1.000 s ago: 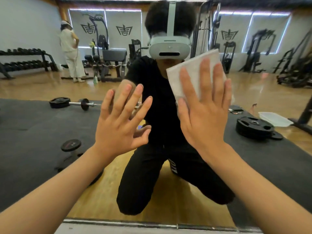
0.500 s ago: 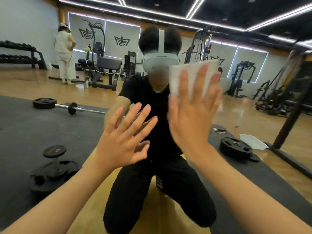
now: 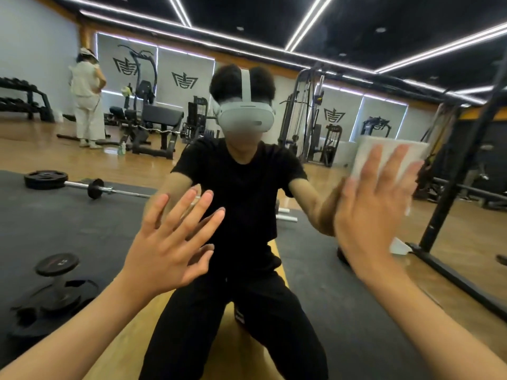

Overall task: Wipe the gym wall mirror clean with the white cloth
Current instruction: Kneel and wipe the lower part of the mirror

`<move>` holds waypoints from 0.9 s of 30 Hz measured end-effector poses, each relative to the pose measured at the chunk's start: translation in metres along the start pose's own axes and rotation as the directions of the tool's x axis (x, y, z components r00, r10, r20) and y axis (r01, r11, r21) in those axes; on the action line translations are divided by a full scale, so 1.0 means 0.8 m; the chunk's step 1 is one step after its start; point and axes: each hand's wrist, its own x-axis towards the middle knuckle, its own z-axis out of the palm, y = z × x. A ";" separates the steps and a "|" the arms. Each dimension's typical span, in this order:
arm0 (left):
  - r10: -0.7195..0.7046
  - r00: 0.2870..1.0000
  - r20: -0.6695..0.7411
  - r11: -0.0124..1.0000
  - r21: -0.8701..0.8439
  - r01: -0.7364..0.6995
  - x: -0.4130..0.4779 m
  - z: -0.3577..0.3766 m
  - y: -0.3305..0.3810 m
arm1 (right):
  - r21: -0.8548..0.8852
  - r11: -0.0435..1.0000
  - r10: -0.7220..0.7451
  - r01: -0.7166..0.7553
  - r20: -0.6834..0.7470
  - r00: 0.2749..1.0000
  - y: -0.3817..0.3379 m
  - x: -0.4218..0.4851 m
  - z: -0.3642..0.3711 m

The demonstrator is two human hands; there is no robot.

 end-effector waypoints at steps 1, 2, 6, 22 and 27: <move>-0.001 1.000 0.009 1.000 0.002 0.001 0.000 -0.001 0.000 | 0.025 0.999 -0.020 0.020 -0.025 0.999 -0.039 0.005 0.009; 0.002 1.000 0.018 1.000 0.004 -0.002 0.000 -0.002 0.000 | 0.042 0.996 -0.071 0.072 -0.037 0.997 -0.079 0.006 0.018; 0.036 0.998 0.045 0.999 0.000 -0.036 -0.001 -0.005 -0.006 | 0.076 0.937 -0.341 0.342 -0.023 0.940 -0.200 -0.006 0.034; 0.035 0.998 0.044 0.999 0.029 -0.036 0.001 -0.003 0.000 | 0.132 0.955 0.280 -0.266 -0.097 0.955 -0.030 0.008 0.008; 0.054 0.997 0.051 0.999 0.001 -0.054 -0.002 -0.003 -0.007 | 0.110 0.941 -0.321 0.320 -0.009 0.947 -0.198 -0.034 0.036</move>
